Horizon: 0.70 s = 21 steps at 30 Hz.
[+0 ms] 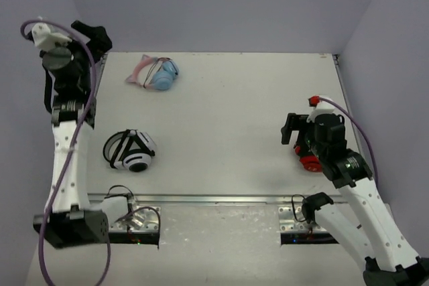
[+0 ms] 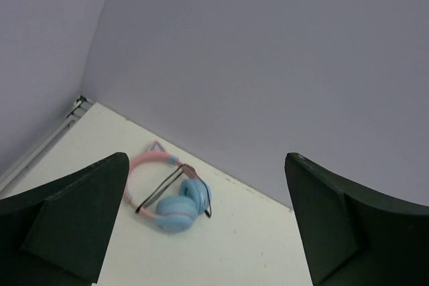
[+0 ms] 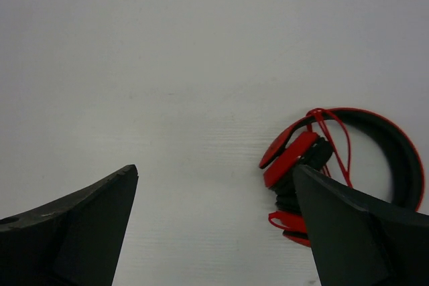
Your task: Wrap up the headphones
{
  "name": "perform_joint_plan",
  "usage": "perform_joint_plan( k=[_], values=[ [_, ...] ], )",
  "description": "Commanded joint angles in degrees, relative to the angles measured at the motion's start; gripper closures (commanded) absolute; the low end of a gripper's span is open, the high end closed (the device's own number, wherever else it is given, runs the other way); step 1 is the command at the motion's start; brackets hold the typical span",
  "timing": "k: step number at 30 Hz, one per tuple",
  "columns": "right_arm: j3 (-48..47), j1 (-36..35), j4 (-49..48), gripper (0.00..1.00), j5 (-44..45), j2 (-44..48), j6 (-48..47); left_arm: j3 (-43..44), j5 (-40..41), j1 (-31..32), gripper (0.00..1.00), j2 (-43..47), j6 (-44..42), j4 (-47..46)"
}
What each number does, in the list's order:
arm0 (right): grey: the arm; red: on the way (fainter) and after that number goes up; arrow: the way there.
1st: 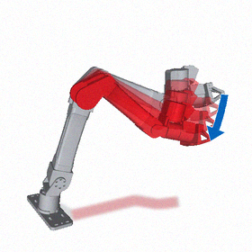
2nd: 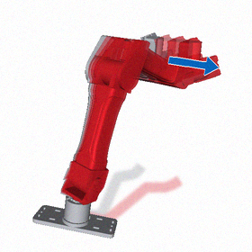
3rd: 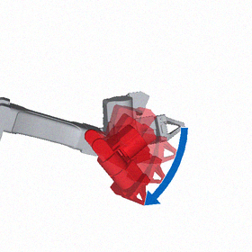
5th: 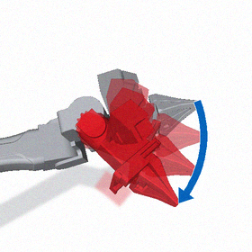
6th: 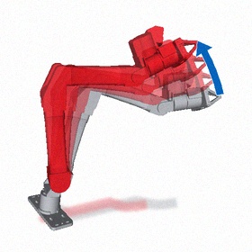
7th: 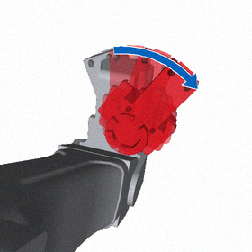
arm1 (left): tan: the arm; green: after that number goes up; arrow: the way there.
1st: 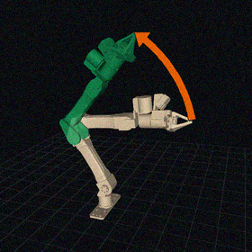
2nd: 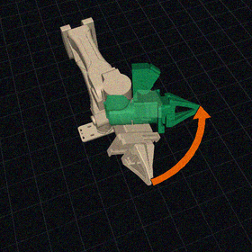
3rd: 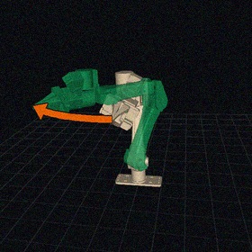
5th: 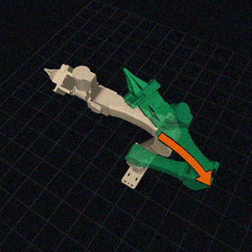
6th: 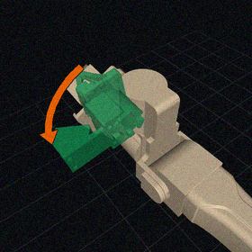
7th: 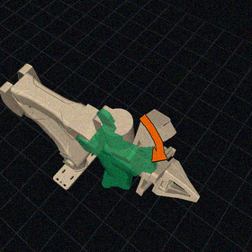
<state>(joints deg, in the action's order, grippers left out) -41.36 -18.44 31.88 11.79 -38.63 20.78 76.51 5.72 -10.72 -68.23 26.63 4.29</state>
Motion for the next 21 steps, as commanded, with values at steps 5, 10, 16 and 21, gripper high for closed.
perform_joint_plan(
  k=[5,10,16,21],
  values=[
    [-8.29,-0.11,8.2,0.01,7.57,7.76,-2.92,-23.04,19.33,11.38,0.0,29.93,-10.19,17.94],
    [-5.93,-0.11,8.55,0.01,4.12,12.17,-3.02,-37.2,19.44,14.41,0.0,44.39,-9.31,15.4],
    [-1.0,-0.11,9.35,0.01,4.21,15.08,-3.02,-35.82,17.4,14.5,0.0,44.15,-9.5,17.68],
    [0.14,-0.11,9.17,0.01,3.42,15.52,-2.14,-34.5,18.19,14.5,0.0,40.9,-8.71,19.34]
  ],
)
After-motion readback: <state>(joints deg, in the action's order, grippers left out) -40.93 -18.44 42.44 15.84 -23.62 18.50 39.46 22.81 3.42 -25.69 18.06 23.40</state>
